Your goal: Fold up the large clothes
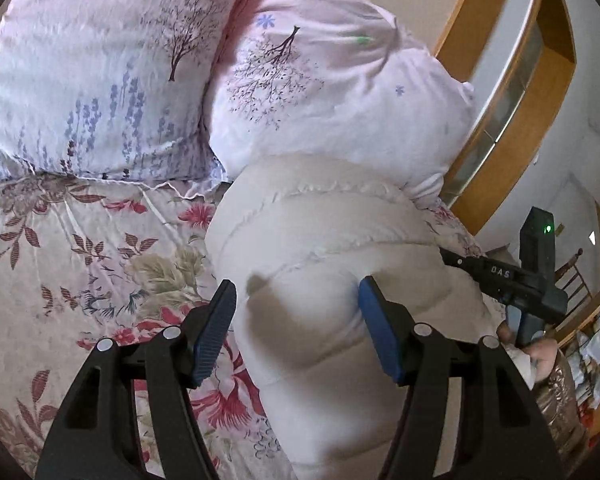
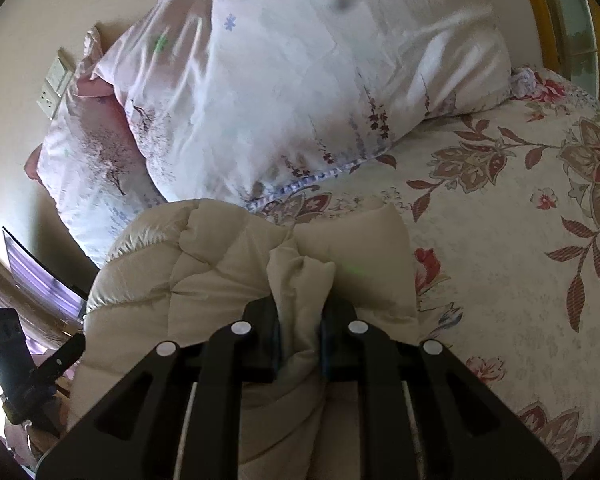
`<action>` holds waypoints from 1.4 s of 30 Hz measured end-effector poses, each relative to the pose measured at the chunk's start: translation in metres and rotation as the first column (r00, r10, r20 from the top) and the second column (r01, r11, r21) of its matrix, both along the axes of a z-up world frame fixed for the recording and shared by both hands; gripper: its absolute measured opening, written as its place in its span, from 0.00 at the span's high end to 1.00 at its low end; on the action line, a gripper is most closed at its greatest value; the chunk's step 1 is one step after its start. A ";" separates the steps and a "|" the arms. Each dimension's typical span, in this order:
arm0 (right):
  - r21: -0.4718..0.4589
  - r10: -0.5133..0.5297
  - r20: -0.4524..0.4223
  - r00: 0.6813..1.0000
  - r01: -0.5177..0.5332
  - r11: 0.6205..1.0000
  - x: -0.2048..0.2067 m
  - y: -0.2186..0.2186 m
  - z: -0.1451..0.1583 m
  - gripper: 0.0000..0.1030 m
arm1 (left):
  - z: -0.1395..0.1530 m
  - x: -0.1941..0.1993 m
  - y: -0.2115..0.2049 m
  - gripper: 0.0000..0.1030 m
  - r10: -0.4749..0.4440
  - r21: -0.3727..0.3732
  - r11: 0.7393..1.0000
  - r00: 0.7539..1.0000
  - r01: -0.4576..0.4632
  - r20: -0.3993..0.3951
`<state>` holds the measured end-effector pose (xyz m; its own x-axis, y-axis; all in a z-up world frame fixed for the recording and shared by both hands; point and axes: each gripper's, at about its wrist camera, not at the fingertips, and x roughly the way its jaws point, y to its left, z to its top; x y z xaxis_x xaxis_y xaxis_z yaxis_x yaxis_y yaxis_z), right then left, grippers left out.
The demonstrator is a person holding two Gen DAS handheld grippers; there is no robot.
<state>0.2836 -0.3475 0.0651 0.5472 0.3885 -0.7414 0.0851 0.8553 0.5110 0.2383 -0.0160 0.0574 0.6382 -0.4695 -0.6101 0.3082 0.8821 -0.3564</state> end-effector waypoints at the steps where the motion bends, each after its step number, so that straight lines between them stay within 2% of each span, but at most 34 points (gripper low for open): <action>1: -0.009 -0.002 -0.007 1.000 0.002 1.000 0.001 0.000 -0.002 0.85 | -0.001 0.003 0.001 0.37 0.001 -0.005 1.000 1.000 -0.001 -0.003; 11: -0.056 -0.057 -0.086 0.995 0.052 0.997 0.007 -0.009 -0.022 0.86 | -0.028 0.025 -0.009 0.35 -0.039 -0.018 0.999 0.996 0.038 -0.074; 17: -0.073 -0.075 -0.106 0.992 0.067 0.995 0.005 -0.012 -0.030 0.87 | -0.040 0.034 -0.013 0.30 -0.060 -0.024 0.998 0.992 0.058 -0.108; 25: -0.036 -0.101 -0.124 0.987 0.097 0.995 0.002 -0.021 -0.038 0.87 | -0.055 0.042 -0.016 0.25 -0.084 -0.053 0.996 0.987 0.078 -0.136; 30: -0.023 -0.111 -0.135 0.985 0.109 0.994 -0.001 -0.023 -0.038 0.84 | -0.061 0.043 -0.022 0.23 -0.076 -0.011 0.997 0.987 0.076 -0.143; 31: -0.023 -0.112 -0.136 0.984 0.110 0.994 -0.002 -0.024 -0.035 0.83 | -0.060 0.043 -0.022 0.22 -0.076 -0.007 0.997 0.986 0.076 -0.146; 33: -0.048 -0.135 -0.133 0.982 0.129 0.990 -0.008 -0.029 -0.025 0.66 | -0.059 0.044 -0.023 0.21 -0.080 0.000 0.997 0.985 0.081 -0.151; 34: -0.068 -0.153 -0.119 0.981 0.146 0.987 -0.013 -0.033 -0.017 0.63 | -0.059 0.044 -0.023 0.21 -0.083 0.002 0.996 0.985 0.084 -0.154; 38: -0.109 -0.188 0.014 0.982 0.188 0.976 -0.037 -0.043 0.030 0.62 | -0.057 0.046 -0.023 0.21 -0.086 0.015 0.996 0.981 0.090 -0.172; 40: -0.115 -0.128 0.074 0.989 0.137 0.984 -0.046 -0.033 0.054 0.62 | -0.057 0.048 -0.024 0.21 -0.086 0.017 0.996 0.980 0.090 -0.179; 42: -0.140 -0.021 0.088 0.996 0.033 0.990 -0.050 -0.009 0.066 0.62 | -0.057 0.049 -0.025 0.21 -0.082 0.023 0.996 0.980 0.088 -0.183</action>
